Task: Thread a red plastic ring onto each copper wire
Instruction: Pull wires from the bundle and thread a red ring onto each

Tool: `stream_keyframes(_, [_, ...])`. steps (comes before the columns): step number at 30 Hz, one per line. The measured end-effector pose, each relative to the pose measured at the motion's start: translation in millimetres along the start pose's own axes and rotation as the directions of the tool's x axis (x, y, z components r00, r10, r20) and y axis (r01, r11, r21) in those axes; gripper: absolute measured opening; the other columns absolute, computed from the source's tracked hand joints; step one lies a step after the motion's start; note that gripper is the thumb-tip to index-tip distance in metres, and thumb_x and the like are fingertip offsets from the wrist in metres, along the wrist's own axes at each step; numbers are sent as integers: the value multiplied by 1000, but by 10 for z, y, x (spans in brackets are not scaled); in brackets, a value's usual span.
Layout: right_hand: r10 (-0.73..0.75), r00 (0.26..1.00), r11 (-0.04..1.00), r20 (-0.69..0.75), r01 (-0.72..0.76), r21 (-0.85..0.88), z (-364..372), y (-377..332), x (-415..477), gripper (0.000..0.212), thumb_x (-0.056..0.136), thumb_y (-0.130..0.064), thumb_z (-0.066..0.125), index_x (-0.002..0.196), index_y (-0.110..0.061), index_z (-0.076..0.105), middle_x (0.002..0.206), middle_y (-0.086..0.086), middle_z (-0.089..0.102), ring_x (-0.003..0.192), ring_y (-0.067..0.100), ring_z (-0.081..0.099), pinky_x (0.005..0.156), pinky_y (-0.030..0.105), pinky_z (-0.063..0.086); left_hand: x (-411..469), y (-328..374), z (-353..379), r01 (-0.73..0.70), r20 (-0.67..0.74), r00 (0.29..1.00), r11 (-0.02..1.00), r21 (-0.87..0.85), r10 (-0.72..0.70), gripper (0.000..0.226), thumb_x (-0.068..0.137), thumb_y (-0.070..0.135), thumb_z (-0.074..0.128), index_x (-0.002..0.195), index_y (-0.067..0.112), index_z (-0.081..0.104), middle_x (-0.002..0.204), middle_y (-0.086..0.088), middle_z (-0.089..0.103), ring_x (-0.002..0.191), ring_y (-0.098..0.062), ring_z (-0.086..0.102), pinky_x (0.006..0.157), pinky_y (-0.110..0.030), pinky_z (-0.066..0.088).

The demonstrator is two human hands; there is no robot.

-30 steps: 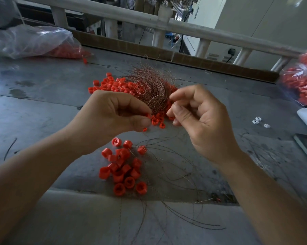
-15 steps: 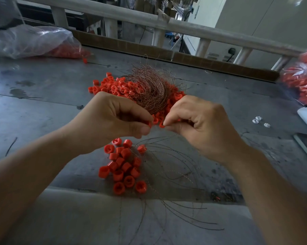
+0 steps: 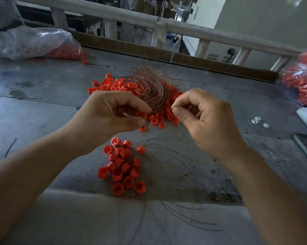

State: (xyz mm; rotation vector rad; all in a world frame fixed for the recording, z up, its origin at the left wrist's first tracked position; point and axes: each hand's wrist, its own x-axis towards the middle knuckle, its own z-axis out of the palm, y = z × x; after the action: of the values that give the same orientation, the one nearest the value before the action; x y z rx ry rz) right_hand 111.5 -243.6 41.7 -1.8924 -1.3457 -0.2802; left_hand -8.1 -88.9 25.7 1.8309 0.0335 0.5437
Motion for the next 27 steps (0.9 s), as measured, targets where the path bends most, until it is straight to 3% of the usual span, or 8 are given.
stream_keyframes(4, [-6, 1000, 999, -23, 7, 41, 11, -41, -20, 5, 82, -11, 60, 78, -10, 64, 72, -11, 56, 62, -6, 49, 60, 5, 36, -12, -5, 6, 15, -18, 1000, 999, -28, -15, 29, 46, 33, 73, 74, 26, 69, 66, 4, 69, 56, -7, 64, 58, -16, 52])
stream_keyframes(6, [-30, 999, 999, -32, 32, 38, 30, -71, -28, 6, 81, -12, 59, 77, -10, 64, 71, -7, 58, 63, -5, 48, 61, 6, 36, -9, -4, -1, 33, -23, 999, 997, -63, -34, 30, 42, 33, 74, 71, 26, 71, 69, 4, 70, 62, -8, 67, 61, -16, 53])
stream_keyframes(11, [-46, 998, 998, -49, 49, 48, 27, -91, -39, 6, 81, -11, 59, 76, -11, 63, 71, -7, 58, 64, -4, 48, 61, 6, 36, -11, 2, 13, 18, -8, 1000, 995, -94, -19, 29, 50, 16, 71, 78, 20, 69, 77, 4, 72, 70, -5, 68, 64, -12, 51])
stream_keyframes(15, [-46, 998, 998, -53, 48, 42, 36, -83, -40, 7, 81, -10, 59, 75, -10, 63, 71, -6, 58, 64, -2, 49, 61, 7, 36, -12, 16, 14, 6, 4, 1000, 995, -97, -5, 28, 47, 26, 73, 75, 23, 73, 82, 0, 73, 73, -11, 70, 65, -15, 53])
stream_keyframes(18, [-55, 997, 998, -57, 58, 39, 44, -93, -43, 7, 81, -10, 60, 75, -9, 63, 71, -3, 59, 63, 1, 50, 61, 7, 37, -12, 18, 13, 16, -15, 1000, 994, -104, -17, 30, 44, 30, 74, 74, 28, 72, 74, 3, 72, 66, -10, 69, 62, -15, 53])
stream_keyframes(21, [-56, 996, 997, -67, 59, 44, 55, -115, -45, 7, 81, -12, 61, 75, -9, 63, 70, -3, 60, 63, 7, 52, 60, 8, 38, -13, 18, 17, 7, -49, 999, 1000, -16, -8, 31, 43, 36, 74, 74, 33, 72, 75, 7, 70, 68, -8, 68, 66, -16, 53])
stream_keyframes(27, [-32, 994, 998, -101, 38, 57, 89, -138, -52, 12, 79, -17, 64, 70, -10, 62, 66, -3, 58, 58, 8, 51, 53, 18, 43, -9, 7, 42, 7, -47, 999, 996, -88, -11, 31, 53, 15, 69, 83, 22, 68, 84, 1, 74, 78, -12, 71, 69, -15, 53])
